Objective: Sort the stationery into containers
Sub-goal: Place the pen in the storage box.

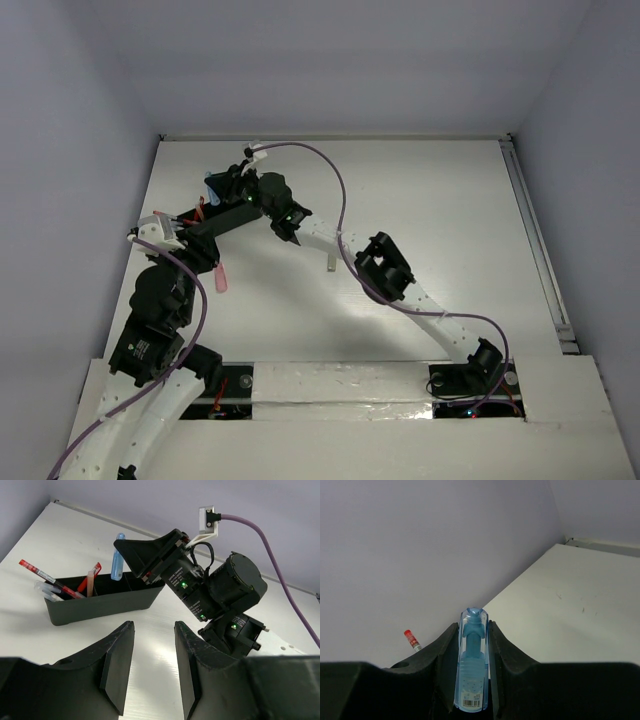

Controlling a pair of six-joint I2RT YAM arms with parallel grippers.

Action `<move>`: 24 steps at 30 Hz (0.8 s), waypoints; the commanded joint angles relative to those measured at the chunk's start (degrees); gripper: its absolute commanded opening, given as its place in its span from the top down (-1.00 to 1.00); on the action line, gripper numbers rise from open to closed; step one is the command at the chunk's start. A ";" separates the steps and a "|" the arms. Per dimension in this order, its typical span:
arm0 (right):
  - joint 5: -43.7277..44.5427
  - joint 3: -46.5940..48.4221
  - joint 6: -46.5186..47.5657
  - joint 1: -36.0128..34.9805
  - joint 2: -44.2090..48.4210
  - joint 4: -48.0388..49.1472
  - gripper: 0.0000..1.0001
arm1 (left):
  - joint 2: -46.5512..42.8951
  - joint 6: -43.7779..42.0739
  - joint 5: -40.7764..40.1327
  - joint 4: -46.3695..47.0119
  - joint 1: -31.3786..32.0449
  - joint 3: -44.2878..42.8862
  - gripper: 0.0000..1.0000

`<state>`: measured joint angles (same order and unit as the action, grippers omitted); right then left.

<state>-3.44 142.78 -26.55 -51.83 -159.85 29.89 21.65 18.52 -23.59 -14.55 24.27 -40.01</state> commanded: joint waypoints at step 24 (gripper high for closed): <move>-2.80 -7.07 2.81 -0.90 8.49 7.73 -0.13 | 0.32 0.20 0.04 1.63 -1.59 -1.83 0.28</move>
<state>-4.80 136.86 -24.84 -52.21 -159.17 32.25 21.58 18.52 -23.38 -14.52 23.66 -40.01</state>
